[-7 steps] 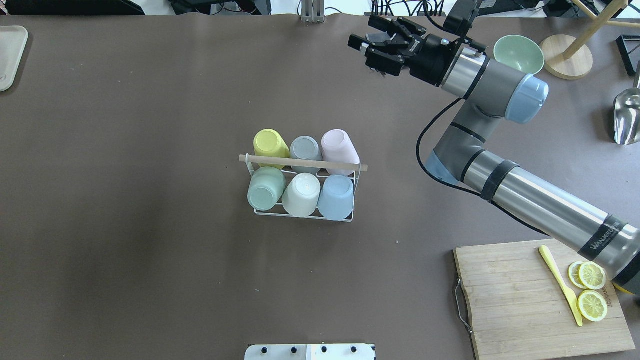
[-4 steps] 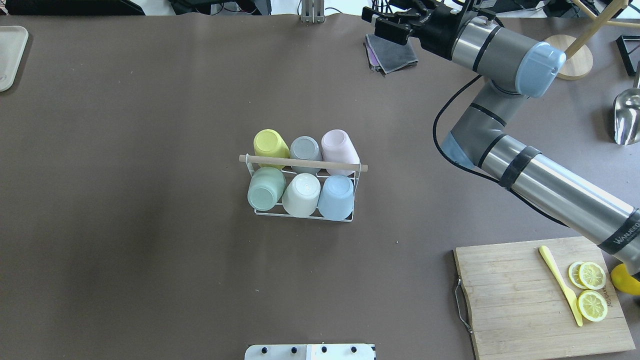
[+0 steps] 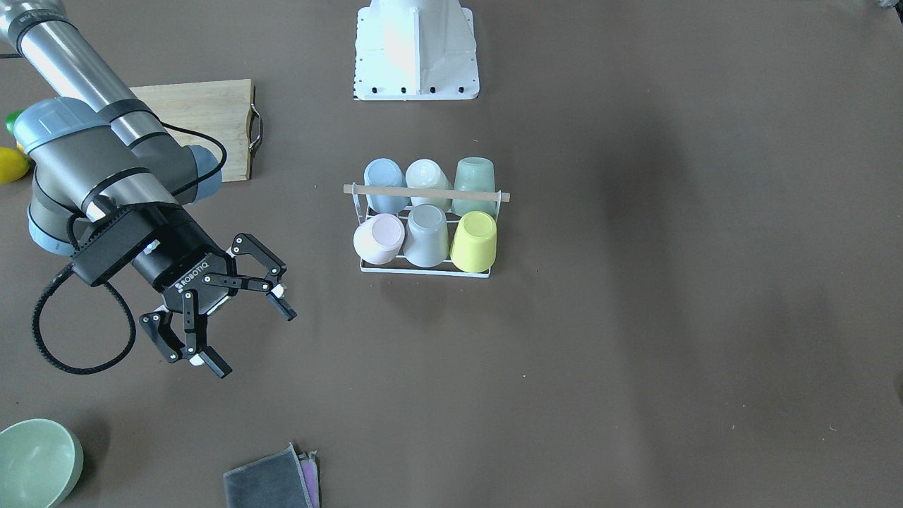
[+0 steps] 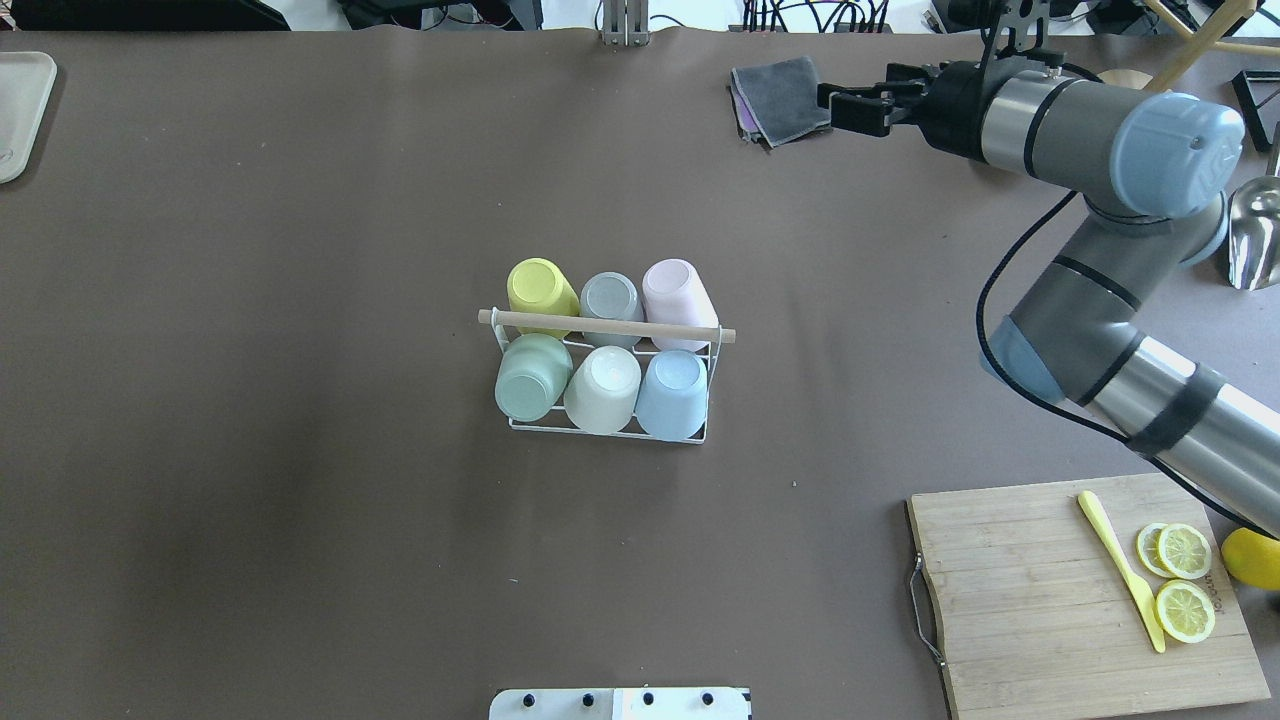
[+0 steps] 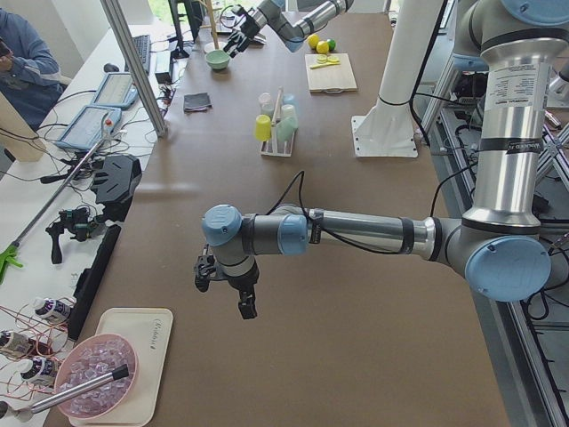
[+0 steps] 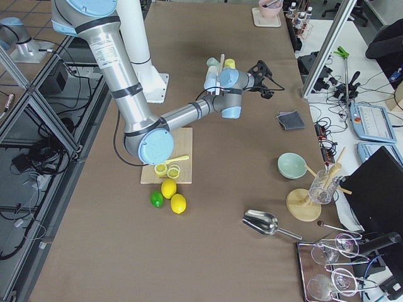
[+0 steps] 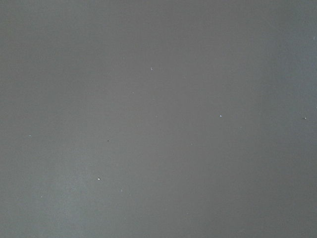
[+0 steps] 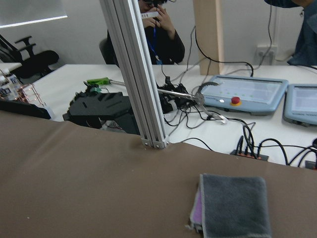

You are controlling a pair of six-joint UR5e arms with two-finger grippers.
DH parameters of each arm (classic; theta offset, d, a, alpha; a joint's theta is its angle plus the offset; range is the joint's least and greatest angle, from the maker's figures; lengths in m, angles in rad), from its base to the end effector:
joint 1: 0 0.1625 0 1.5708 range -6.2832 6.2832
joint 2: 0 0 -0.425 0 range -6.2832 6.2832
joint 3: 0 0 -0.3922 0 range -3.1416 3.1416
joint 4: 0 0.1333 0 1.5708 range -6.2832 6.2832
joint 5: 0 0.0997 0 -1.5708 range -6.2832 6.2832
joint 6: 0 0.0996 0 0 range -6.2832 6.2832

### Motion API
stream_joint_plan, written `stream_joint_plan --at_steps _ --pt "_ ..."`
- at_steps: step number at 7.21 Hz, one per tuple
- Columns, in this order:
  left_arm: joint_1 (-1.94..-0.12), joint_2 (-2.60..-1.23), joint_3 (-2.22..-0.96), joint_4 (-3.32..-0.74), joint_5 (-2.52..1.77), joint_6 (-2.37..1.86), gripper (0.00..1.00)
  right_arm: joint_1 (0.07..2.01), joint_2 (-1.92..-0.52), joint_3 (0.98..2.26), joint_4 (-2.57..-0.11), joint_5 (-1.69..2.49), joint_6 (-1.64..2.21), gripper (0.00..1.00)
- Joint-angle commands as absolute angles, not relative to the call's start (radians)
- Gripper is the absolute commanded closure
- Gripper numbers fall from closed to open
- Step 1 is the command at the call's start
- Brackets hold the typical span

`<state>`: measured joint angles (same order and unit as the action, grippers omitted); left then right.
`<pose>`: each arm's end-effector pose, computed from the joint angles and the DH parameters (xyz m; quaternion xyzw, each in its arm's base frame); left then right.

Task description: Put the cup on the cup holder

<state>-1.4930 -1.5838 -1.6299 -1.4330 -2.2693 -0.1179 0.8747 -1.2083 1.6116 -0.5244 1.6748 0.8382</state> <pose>-0.0309 -0.4951 0.6419 -0.0641 0.3374 -0.0301 0.9387 -0.3044 -0.5560 0.3190 0.4497 -0.4876 0.0187 0.7482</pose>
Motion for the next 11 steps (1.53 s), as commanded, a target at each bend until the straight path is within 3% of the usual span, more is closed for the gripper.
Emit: stream_joint_plan --at_steps 1,3,6,8,10,11 --pt "-1.493 -1.583 -1.632 -1.433 -2.272 -0.118 0.02 0.894 -1.368 1.865 -0.890 1.731 0.848 0.00" --pt "-1.493 -1.585 -1.634 -1.434 -2.272 -0.118 0.02 1.035 -1.422 1.951 -1.249 1.828 0.777 0.00" --pt "-1.493 -1.585 -1.638 -1.437 -2.273 -0.117 0.02 1.213 -1.542 1.948 -1.566 1.893 0.344 0.00" --pt "-1.494 -1.582 -1.666 -1.436 -2.273 -0.120 0.02 1.339 -1.567 1.941 -1.737 2.102 0.304 0.00" --pt "-1.502 -1.589 -1.666 -1.463 -2.273 -0.127 0.02 1.513 -1.664 1.854 -1.741 2.198 0.058 0.00" --pt "-1.502 -1.582 -1.693 -1.459 -2.273 -0.129 0.02 1.585 -1.666 1.724 -1.730 2.338 0.019 0.00"
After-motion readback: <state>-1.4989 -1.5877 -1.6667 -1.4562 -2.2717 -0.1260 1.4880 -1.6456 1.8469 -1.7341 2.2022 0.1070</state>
